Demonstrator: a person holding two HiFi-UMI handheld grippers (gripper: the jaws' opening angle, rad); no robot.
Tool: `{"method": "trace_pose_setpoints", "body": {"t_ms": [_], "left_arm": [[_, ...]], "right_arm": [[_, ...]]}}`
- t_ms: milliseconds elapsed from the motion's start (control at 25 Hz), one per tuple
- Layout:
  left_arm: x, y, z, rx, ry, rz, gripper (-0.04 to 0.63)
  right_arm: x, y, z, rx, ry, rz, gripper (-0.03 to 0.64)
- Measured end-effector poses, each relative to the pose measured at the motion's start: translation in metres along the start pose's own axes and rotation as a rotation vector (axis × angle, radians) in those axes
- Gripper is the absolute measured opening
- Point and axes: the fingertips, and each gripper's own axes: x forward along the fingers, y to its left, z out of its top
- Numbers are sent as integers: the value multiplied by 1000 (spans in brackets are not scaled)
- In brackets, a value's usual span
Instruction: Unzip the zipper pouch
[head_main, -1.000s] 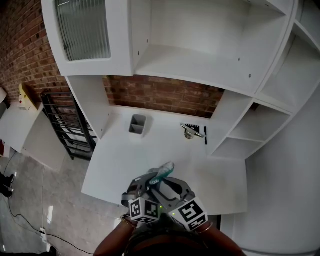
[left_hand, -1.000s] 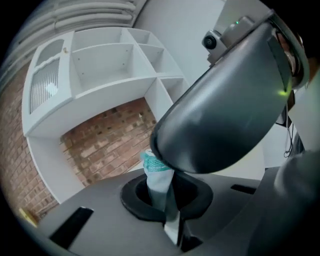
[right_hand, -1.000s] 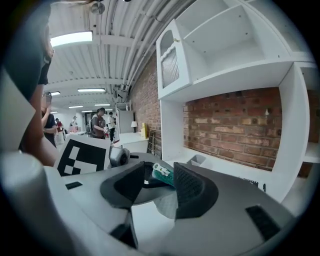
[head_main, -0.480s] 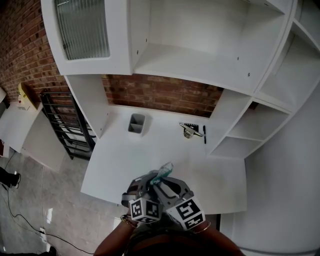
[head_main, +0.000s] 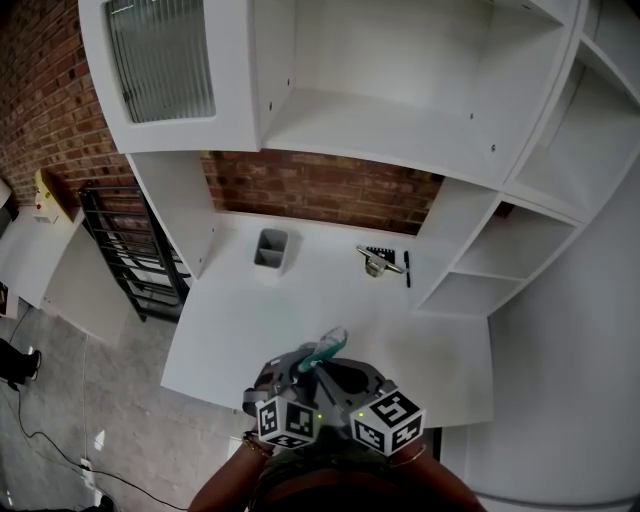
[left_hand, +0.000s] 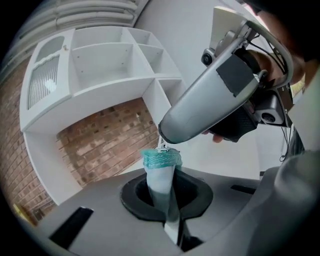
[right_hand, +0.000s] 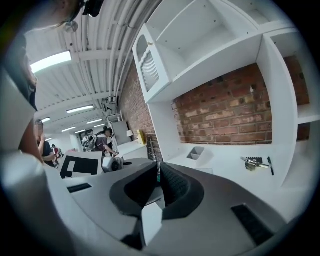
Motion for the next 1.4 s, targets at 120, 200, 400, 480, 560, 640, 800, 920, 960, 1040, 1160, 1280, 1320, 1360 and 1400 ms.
{"method": "trace_pose_setpoints", "body": {"t_ms": [120,200,400,480,560,640,800,920,960,1040,1160,1280,1320,1360,1400], "left_arm": [[0,-2,2,-24,-20,-17,5],[-1,-5,4,-26,-33,-36,4],[-4,-7,5,-69,-59,-47,3],[-6,-4,4,-95,-64,-44,3],[-7,-4,5,-83,-64,-45,3],[-7,-5,5,-74,-64,-46,3],[-8,-5,6,-88,-69,-48,3],[-11,-5,8,-107,-81,-57,3],[-12,-4,10,-116,-87,-62,3],[-13,-5,12,-140,-102,-75,3],[-14,-6,16,-165,-118,-95,3],[-14,-8,18,-166,-122,-106,3],[-15,-8,18,-170,-124,-110,3],[-15,-9,18,-174,-127,-114,3],[-15,-9,19,-179,-129,-117,3]], "right_arm": [[-1,-2,1,6,-4,5,8],[-2,-5,2,-9,-6,-15,6],[-4,-17,0,-41,11,-97,6],[-6,-25,-4,-48,26,-126,6],[-8,-28,-5,-40,27,-124,6],[-9,-27,-6,-49,30,-123,6],[-9,-29,-7,-49,29,-131,6],[-10,-34,-9,-46,33,-146,6],[-11,-36,-9,-42,34,-150,6],[-13,-41,-10,-31,35,-160,6],[-16,-46,-10,-19,30,-169,6],[-18,-47,-11,-19,28,-174,6],[-18,-48,-11,-18,28,-177,6],[-19,-49,-12,-16,29,-183,6],[-19,-51,-13,-13,30,-189,6]]}}
